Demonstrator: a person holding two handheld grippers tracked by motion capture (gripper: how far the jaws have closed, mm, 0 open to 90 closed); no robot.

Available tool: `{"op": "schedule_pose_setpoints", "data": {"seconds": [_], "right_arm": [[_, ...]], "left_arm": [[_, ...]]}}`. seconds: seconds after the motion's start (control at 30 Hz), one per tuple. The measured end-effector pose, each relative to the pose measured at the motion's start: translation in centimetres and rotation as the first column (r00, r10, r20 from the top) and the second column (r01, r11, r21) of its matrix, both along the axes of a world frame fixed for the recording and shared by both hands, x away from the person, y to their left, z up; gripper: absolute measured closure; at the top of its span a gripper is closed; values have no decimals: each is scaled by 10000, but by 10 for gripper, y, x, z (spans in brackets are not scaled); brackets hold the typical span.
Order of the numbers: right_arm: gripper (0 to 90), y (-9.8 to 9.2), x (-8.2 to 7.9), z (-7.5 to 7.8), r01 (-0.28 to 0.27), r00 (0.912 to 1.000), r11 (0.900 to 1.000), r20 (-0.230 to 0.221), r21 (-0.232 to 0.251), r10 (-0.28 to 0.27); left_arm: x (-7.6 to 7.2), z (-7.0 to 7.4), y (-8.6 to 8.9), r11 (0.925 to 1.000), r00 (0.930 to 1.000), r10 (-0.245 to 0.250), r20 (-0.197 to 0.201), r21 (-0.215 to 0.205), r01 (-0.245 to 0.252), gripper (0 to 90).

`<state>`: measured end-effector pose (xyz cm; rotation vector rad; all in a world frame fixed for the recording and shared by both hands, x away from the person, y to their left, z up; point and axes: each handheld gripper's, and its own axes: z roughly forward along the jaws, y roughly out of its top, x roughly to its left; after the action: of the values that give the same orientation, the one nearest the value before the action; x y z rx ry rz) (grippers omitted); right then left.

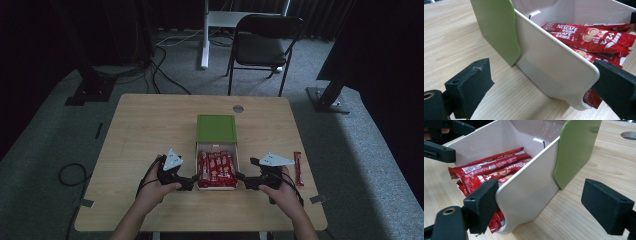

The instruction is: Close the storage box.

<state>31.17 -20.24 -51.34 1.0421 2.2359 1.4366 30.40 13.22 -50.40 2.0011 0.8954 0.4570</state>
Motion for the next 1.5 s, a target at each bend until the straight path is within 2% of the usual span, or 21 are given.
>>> {"op": "schedule_pose_setpoints", "data": {"seconds": [0.23,0.43,0.9,1.2,1.5], "right_arm": [[147,0,5,1,99,10000,9999,6,-45,-99],[146,2,7,0,111,9999,9999,-30,32,-110],[141,5,16,1,225,9997,9997,-81,5,-225],[139,5,20,2,319,9995,9995,-60,-88,-319],[136,5,27,3,469,9988,9989,-107,80,-468]], "left_arm": [[5,1,-1,9999,10000,-16,-24,110,17,52],[8,2,0,9998,9998,176,-15,136,-176,51],[19,2,2,9996,9994,298,-151,21,-298,51],[23,0,-2,9987,9987,506,-55,-53,-506,51],[31,3,-2,9985,9985,550,-6,-1,-550,51]]}}
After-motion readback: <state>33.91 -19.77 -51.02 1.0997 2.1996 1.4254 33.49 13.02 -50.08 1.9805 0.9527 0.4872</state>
